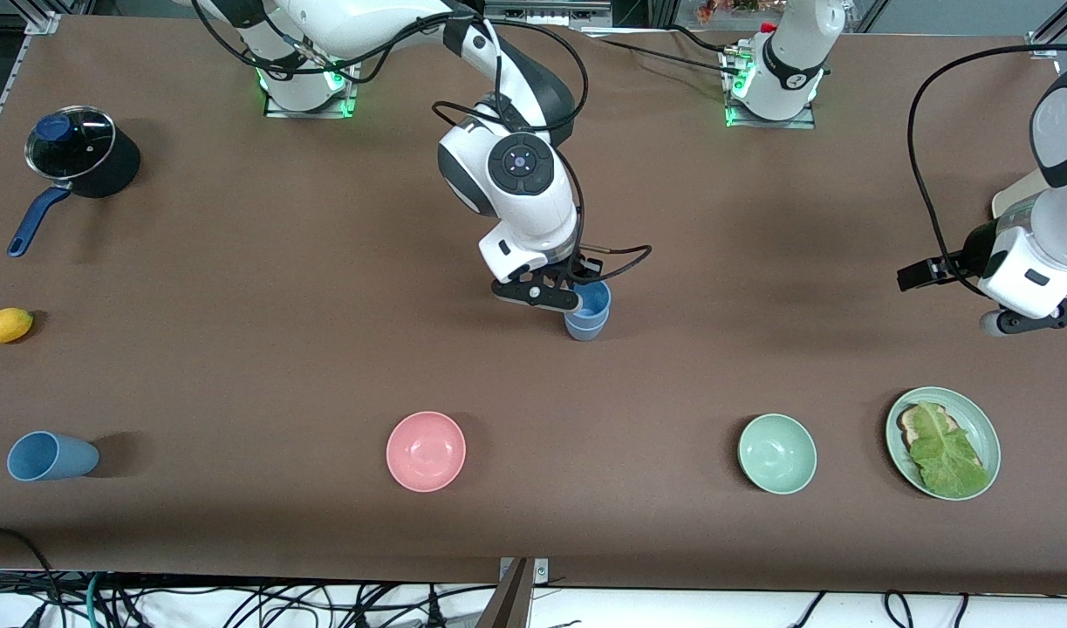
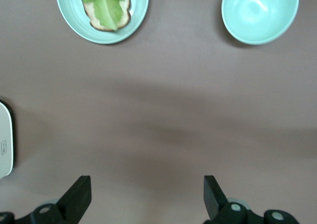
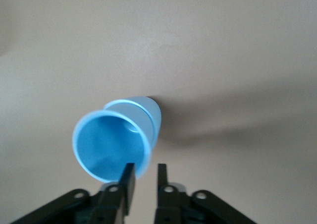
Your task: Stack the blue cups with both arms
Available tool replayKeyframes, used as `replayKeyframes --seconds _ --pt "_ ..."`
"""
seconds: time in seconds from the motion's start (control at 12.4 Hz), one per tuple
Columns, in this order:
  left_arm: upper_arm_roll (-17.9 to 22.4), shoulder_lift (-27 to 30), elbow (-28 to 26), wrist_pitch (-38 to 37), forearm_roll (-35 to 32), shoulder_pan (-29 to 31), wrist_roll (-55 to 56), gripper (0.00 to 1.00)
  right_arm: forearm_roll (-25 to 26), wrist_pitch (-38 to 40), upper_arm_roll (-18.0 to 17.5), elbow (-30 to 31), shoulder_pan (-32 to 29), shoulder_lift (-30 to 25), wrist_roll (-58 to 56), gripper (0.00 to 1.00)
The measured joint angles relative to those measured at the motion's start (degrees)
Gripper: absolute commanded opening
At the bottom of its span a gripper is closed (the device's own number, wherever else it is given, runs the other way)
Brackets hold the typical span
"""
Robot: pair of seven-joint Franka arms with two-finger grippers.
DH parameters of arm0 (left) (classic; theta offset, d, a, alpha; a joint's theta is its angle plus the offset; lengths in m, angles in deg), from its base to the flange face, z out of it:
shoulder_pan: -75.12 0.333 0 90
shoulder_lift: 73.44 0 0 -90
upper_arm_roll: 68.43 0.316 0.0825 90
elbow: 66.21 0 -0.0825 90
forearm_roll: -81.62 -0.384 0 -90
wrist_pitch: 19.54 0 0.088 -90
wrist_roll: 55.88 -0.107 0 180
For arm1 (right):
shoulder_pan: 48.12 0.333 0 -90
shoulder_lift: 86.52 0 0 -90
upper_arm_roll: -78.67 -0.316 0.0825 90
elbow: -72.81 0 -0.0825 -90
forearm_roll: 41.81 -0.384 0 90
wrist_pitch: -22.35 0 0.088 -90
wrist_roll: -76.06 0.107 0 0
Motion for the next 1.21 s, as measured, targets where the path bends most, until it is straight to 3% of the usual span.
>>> replayKeyframes --seconds 0.16,0.24,0.73,1.21 --pt "0.19 0.00 0.82 -1.19 4.67 1.61 -1.62 1.00 0.06 0.44 0.62 -0.62 -0.16 -0.11 0.00 0.94" --pt "0.35 0.00 1.05 -1.22 5.93 2.60 -3.15 1.00 0.14 1.43 1.02 -1.00 -0.65 -0.35 -0.14 0.98" --pt "4.08 2.88 0.51 -2.32 6.62 0.23 -4.92 1.00 0.24 15.37 1.51 -2.57 -12.38 -6.67 -16.59 1.00" --pt "4.58 4.39 0.21 0.07 3.43 -2.86 -3.51 1.00 -0.11 25.16 7.05 -0.53 -23.96 -15.42 -34.77 1.00"
